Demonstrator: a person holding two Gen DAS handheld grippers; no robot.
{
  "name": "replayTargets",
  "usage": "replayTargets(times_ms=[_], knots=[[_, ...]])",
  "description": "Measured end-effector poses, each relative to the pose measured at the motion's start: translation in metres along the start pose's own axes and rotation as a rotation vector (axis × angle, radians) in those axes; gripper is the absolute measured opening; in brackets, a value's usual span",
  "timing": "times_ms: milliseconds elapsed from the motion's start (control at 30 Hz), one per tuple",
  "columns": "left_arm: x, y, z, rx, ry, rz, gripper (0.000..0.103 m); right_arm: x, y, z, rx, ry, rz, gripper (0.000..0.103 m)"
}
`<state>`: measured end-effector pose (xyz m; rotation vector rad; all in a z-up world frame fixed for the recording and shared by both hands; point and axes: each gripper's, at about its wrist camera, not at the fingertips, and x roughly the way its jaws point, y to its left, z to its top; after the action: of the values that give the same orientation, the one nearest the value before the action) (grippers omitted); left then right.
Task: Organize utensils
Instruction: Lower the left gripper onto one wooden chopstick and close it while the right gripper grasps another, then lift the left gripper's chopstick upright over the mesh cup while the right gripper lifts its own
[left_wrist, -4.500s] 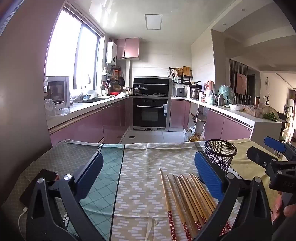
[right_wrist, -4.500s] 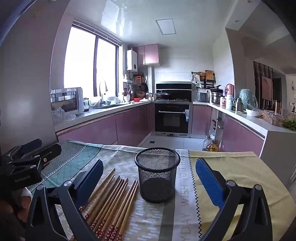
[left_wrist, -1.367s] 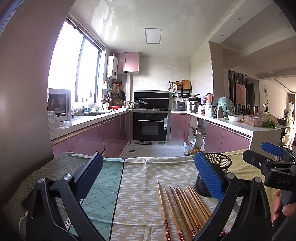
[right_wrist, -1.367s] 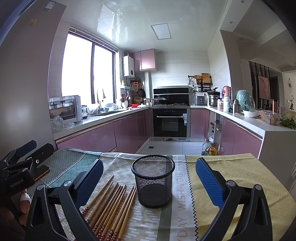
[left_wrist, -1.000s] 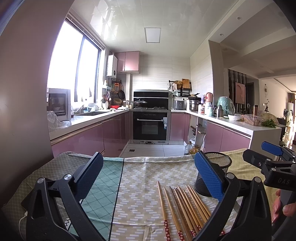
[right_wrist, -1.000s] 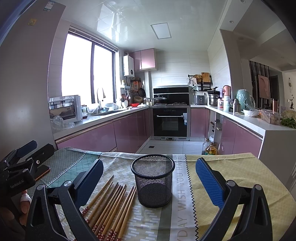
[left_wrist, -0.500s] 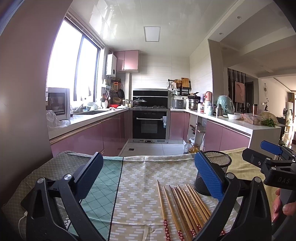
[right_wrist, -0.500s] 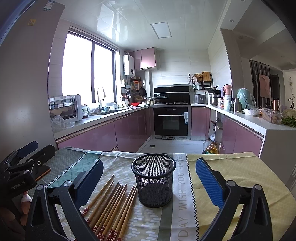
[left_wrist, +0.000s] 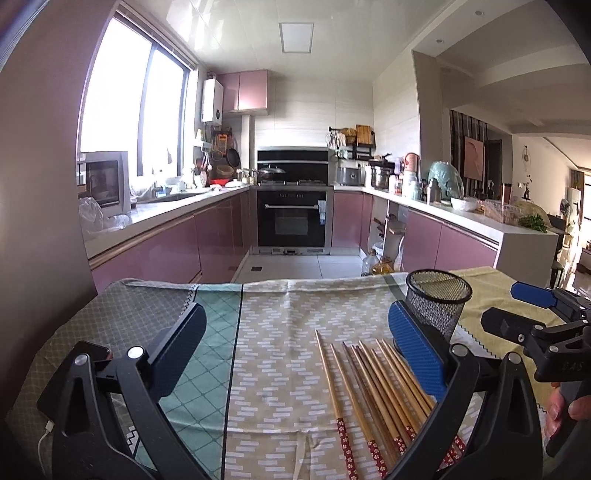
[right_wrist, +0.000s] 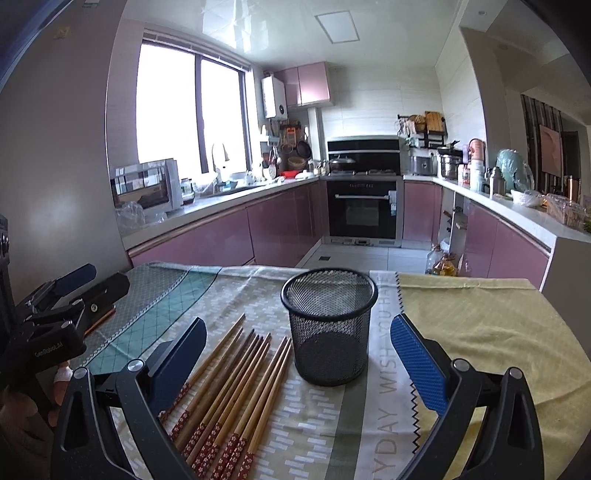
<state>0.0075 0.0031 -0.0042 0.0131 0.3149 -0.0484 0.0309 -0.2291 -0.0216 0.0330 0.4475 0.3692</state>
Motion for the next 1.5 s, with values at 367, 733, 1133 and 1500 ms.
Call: replayTargets(times_ms=[367, 733, 1133, 1500], knots=[[0.058, -0.001, -0.029, 0.101, 0.305, -0.055, 0.078, 0.066, 0.009, -0.032, -0.015, 0.357, 0.076, 0.041], [0.098, -0.016, -0.051, 0.155, 0.471, -0.126, 0.059, 0.085, 0.012, -0.034, -0.030, 0.461, 0.075, 0.025], [0.141, -0.020, -0.058, 0.103, 0.574, -0.171, 0.033, 0.095, 0.010, -0.029, -0.012, 0.467, 0.105, 0.007], [0.137, -0.009, -0.049, -0.032, 0.565, -0.184, 0.008, 0.072, 0.000, -0.020, 0.020, 0.402, 0.178, 0.006]])
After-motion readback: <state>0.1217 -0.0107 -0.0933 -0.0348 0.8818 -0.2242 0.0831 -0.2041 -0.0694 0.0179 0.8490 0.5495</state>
